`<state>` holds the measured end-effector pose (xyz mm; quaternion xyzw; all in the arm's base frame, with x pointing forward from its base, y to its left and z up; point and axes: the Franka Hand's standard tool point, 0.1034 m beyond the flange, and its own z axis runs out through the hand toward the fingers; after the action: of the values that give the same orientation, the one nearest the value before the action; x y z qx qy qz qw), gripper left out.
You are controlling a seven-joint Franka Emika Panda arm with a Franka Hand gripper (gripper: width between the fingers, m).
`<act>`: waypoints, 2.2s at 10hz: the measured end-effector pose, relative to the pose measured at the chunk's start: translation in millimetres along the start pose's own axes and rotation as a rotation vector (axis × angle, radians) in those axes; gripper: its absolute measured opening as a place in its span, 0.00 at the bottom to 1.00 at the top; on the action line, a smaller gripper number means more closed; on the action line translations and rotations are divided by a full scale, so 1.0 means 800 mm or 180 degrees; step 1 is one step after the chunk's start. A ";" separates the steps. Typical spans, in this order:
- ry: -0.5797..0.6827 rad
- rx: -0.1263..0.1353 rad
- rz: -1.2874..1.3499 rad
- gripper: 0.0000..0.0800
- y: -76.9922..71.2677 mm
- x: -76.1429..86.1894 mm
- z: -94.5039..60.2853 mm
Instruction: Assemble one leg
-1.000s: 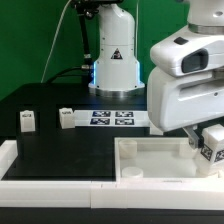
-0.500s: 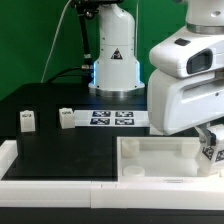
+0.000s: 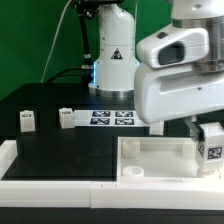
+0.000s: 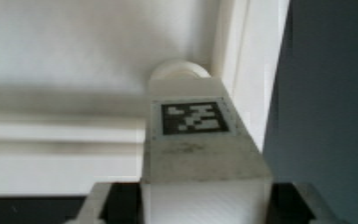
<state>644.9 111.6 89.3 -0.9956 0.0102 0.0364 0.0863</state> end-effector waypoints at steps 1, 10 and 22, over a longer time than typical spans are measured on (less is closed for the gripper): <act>0.0052 0.0003 0.0448 0.37 0.000 0.002 0.000; 0.0108 -0.0002 0.3965 0.37 0.001 0.001 0.000; 0.0079 -0.0033 0.1485 0.81 -0.006 -0.002 0.004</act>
Offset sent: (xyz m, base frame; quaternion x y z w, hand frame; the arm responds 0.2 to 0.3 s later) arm -0.0034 0.0056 -0.0097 0.0159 0.0005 0.2351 0.9718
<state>642.9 117.1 86.8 -0.9670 0.2409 0.0431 0.0704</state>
